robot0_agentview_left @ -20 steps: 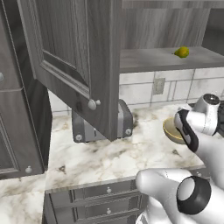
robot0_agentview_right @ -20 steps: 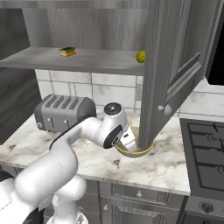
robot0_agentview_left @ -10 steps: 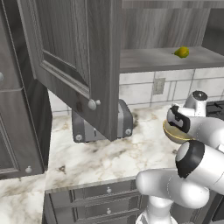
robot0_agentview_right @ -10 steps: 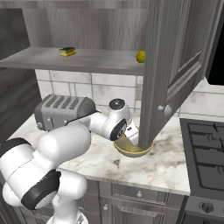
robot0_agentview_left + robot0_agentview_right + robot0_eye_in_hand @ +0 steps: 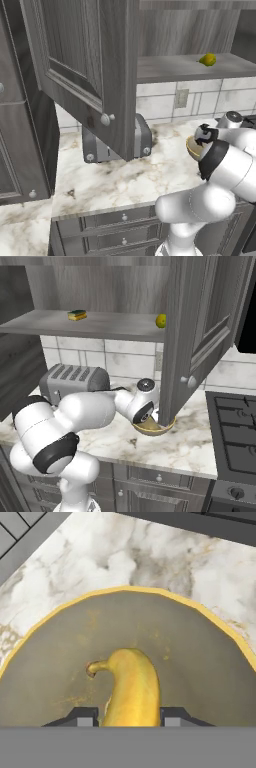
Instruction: Open the cabinet. Pick the banana and pear from the cabinet and place them into the bowl. Then close the cabinet.
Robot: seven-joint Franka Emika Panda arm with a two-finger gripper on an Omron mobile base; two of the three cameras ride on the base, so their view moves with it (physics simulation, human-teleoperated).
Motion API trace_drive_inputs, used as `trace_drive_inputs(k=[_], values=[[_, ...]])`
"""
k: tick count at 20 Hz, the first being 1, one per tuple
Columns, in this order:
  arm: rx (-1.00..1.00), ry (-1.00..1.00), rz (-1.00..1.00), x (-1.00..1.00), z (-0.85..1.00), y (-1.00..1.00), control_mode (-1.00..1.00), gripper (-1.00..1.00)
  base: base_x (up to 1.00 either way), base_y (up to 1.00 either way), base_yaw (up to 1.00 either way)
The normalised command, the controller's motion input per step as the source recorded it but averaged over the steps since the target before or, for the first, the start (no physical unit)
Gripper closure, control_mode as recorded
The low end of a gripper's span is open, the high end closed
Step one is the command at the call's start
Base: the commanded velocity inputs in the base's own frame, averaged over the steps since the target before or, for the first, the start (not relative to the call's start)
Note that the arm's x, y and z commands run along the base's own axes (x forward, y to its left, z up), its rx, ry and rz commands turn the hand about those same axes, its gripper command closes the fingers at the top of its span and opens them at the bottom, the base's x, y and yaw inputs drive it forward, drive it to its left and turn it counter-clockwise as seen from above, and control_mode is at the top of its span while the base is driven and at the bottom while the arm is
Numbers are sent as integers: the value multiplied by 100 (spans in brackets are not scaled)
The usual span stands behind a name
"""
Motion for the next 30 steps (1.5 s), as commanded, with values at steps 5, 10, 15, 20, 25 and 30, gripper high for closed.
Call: trace_drive_inputs(k=[5,10,15,20,25,30], values=[[0,0,0,0,0,0,-100,100,0,0,0],[0,0,-1,18,-2,0,-100,-100,0,0,0],[0,0,-5,17,25,0,-100,-100,0,0,0],[0,0,-7,0,66,0,-100,-100,0,0,0],[0,0,-7,-25,95,0,-100,-100,0,0,0],[-5,0,-3,-72,64,0,-100,-100,0,0,0]])
